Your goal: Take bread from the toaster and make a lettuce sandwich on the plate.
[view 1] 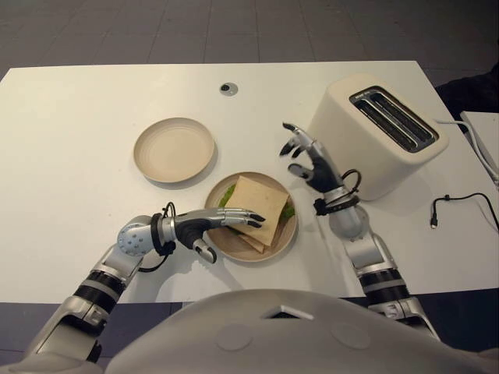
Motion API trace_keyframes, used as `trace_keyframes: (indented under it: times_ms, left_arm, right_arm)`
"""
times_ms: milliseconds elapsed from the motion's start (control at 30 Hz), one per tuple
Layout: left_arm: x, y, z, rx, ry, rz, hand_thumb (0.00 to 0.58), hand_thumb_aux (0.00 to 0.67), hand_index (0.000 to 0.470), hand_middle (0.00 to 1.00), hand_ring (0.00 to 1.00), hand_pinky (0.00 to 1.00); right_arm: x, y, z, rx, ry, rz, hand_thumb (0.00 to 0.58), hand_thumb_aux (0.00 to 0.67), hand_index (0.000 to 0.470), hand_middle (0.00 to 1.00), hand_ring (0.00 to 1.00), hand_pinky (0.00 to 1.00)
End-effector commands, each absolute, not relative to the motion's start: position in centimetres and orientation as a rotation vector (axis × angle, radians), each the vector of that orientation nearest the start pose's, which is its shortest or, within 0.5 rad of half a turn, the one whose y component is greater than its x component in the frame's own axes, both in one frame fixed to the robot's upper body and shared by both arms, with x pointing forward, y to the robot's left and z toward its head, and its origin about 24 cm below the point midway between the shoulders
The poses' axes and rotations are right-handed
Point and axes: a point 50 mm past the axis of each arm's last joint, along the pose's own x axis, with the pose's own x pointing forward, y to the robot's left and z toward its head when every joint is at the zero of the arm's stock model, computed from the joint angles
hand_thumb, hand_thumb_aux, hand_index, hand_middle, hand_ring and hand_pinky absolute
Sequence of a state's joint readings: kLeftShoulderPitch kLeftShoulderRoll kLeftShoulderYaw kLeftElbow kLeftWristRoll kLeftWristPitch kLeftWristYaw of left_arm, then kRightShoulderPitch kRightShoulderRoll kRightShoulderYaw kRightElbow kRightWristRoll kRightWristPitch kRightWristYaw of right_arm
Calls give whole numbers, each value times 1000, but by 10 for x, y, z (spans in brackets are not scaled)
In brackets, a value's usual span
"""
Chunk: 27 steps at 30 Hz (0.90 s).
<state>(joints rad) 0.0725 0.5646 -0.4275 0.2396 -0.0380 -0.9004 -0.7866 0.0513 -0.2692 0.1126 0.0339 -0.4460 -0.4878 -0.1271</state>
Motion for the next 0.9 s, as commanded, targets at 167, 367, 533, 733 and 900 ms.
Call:
trace_keyframes:
  times_ms: [167,367,533,733,900]
  left_arm:
    - [184,136,48,320,-478,-1126,580,670,470,71,71,71]
    - [169,153,71,106,-497,-1224,580,670,470,1000,1000,1000]
    - [144,169,41,218,-240,-1462,580,670,470,1000,1000,1000]
    - [142,167,16,289,-99,-1524,580,670,470,1000,1000,1000]
    - [142,157,-16,386,53,-1530,580,670,470,1000,1000,1000]
  right_arm:
    - [207,-149,89,-352,-507,534,512,441,310,275,275,275]
    - [169,-182,73,-296,-240,994,580,670,470,1000,1000,1000]
    - [126,-201,46,-364,32,1295,580,670,470,1000,1000,1000]
    - [114,-187,20,-415,153,1404,580,670,470,1000,1000,1000]
    - [125,-159,1,-437,127,1362,580,670,470,1000,1000,1000]
